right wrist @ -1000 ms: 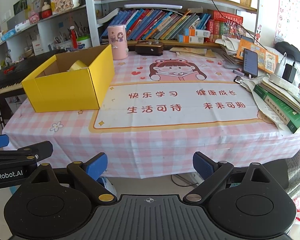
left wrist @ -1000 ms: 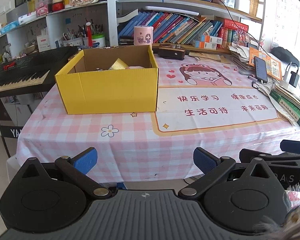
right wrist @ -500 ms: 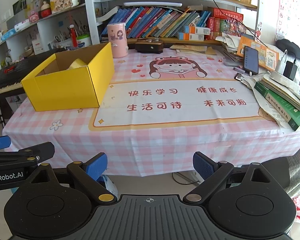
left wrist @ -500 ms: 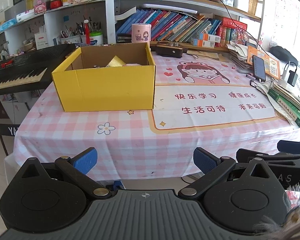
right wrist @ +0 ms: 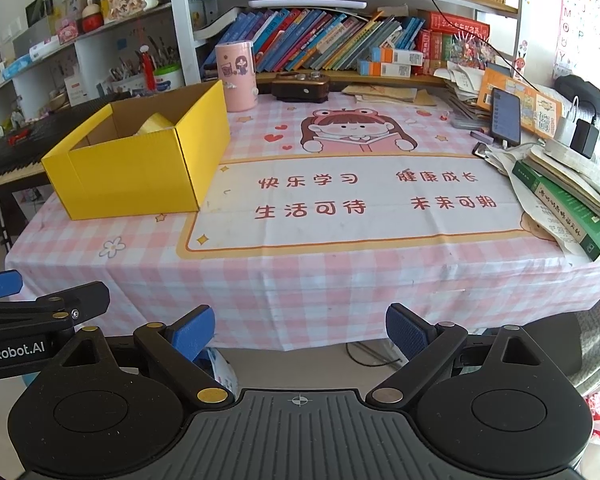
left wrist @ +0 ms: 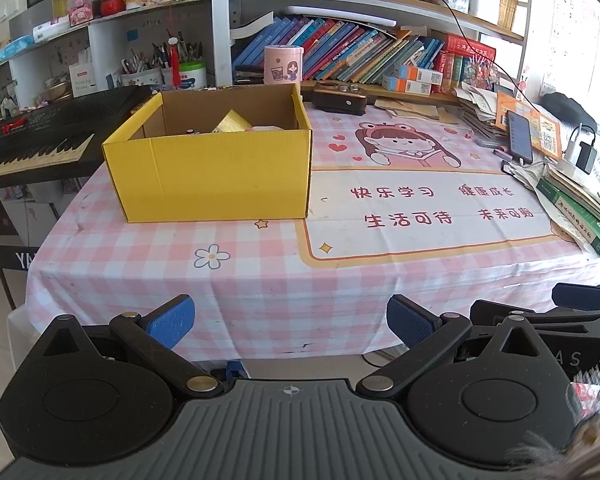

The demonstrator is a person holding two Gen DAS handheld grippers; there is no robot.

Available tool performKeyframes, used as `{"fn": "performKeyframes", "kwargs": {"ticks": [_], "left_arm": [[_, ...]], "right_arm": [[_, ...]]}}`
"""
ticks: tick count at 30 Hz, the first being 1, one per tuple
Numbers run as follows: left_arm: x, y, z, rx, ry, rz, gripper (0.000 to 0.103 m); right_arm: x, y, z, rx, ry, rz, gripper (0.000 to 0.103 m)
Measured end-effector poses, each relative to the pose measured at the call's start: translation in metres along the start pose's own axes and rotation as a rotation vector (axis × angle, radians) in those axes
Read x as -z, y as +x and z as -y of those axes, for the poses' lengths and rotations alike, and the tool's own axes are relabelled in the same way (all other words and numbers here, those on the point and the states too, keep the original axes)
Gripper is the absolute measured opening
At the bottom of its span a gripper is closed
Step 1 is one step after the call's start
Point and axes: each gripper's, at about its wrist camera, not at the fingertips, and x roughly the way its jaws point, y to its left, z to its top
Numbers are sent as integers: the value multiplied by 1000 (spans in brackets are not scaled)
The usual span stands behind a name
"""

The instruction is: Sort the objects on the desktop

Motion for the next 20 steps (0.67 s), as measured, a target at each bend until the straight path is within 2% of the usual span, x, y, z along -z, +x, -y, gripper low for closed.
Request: {"fn": "performKeyframes", "kwargs": {"ticks": [20], "left_arm": [[-3,7,-2,12,-3,-33,103]], "right_arm": [[-1,6,3,-4,4,-12,95]]}}
